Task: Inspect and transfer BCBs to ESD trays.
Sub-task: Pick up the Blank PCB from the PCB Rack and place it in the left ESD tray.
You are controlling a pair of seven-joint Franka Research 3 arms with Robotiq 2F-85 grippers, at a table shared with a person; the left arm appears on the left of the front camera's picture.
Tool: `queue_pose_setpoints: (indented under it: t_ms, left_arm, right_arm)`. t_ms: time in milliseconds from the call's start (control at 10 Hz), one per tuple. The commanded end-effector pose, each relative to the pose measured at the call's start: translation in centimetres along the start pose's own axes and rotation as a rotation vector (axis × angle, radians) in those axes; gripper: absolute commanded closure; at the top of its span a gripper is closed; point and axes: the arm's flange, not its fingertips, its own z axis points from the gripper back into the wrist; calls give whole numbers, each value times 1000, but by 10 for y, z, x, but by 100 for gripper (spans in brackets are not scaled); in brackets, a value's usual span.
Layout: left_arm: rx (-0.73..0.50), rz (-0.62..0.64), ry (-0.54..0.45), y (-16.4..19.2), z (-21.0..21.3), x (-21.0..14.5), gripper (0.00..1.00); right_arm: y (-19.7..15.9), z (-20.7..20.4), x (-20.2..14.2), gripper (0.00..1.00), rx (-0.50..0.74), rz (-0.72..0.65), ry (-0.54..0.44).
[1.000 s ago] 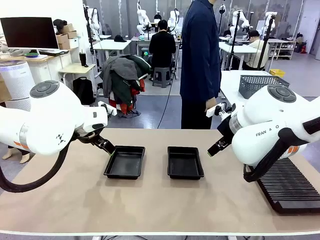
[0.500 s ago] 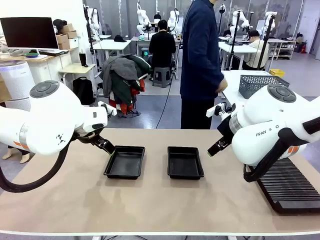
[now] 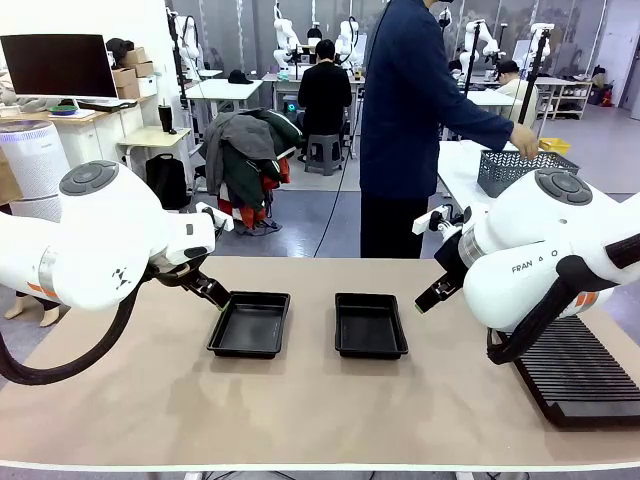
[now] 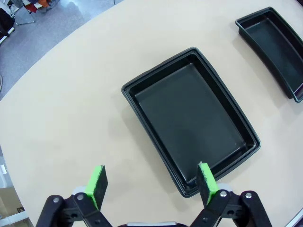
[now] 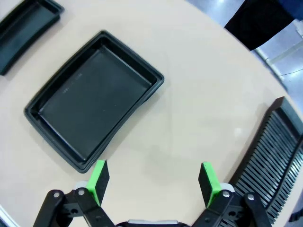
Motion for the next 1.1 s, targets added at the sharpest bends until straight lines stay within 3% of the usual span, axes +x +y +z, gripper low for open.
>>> queue_pose_setpoints:
  t_ms: [0,200,600,1000]
  left_arm:
    - [25,80,0,11,35,9,0]
    - [-28,188,-14,12,86,24,0]
    - [-159,397,65,31,193,49,0]
    - [-309,614,98,58,266,61,0]
  right_arm:
    - [-7,42,15,0,31,-91,-22]
    - [-19,96,25,0,63,-187,12]
    - [-71,209,39,0,169,-415,29]
    - [-132,271,37,0,372,-547,97]
